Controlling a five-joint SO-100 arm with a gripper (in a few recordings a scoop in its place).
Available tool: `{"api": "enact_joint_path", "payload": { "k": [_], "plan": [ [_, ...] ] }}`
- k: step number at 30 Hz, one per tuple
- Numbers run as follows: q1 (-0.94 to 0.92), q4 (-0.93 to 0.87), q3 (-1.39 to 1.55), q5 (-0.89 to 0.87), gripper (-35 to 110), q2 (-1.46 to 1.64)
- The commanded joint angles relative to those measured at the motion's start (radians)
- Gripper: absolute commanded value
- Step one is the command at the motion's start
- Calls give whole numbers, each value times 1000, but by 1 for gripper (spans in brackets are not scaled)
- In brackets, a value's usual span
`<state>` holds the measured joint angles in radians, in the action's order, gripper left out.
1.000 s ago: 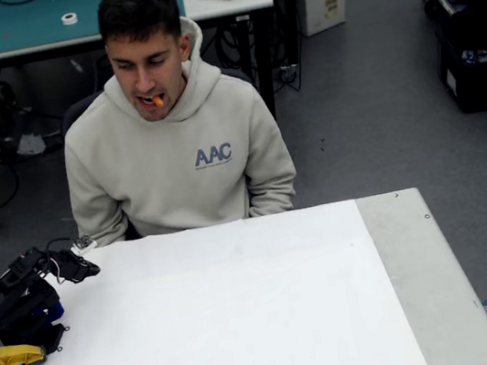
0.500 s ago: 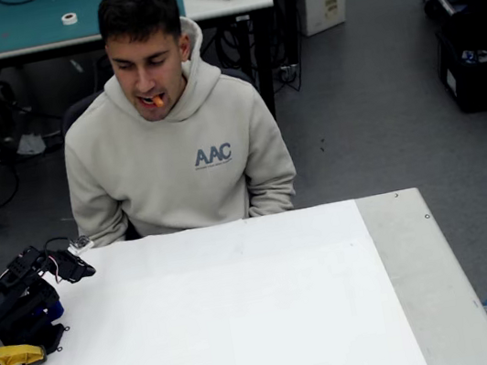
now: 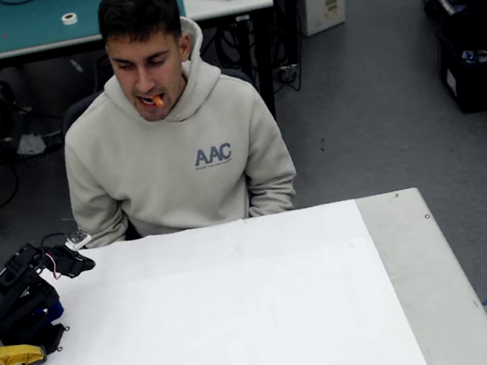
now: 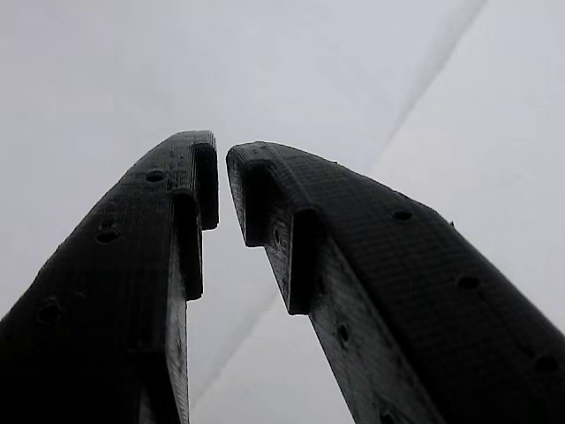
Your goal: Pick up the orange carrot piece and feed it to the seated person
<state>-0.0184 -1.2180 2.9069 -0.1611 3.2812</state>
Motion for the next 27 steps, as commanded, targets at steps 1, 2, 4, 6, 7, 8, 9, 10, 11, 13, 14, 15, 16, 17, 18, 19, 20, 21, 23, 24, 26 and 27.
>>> {"api": "enact_joint_path", "payload": {
  "k": [1,2,4,6,7,8,9,10,11,13,14,15,16,17,18,19,20,21,23,24,26,27],
  "plan": [
    [-14,-20,-54,-9,-3,14],
    [-15,-20,-46,-9,-3,14],
    [-15,-20,-25,-8,-3,14],
    [-17,-20,-14,-8,-3,8],
    [-17,-20,-11,-8,-3,5],
    [-17,-20,-9,-8,-3,6],
    [-17,-20,-9,-8,-3,6],
    [-17,-20,-9,-8,-3,11],
    [-18,-20,-9,-8,-3,12],
    [-18,-20,-9,-8,-3,12],
    [-18,-20,-9,-8,-3,14],
    [-18,-20,-9,-8,-3,14],
    [-18,-20,-9,-8,-3,14],
    [-18,-20,-9,-8,-3,14],
    [-18,-20,-9,-8,-3,14],
    [-18,-20,-9,-8,-3,14],
    [-18,-20,-9,-8,-3,14],
    [-18,-20,-9,-8,-3,14],
    [-18,-20,-9,-8,-3,14],
    [-18,-20,-8,-8,-3,12],
    [-18,-20,-8,-8,-3,6],
    [-20,-20,-8,-8,-3,5]
  ]
}}
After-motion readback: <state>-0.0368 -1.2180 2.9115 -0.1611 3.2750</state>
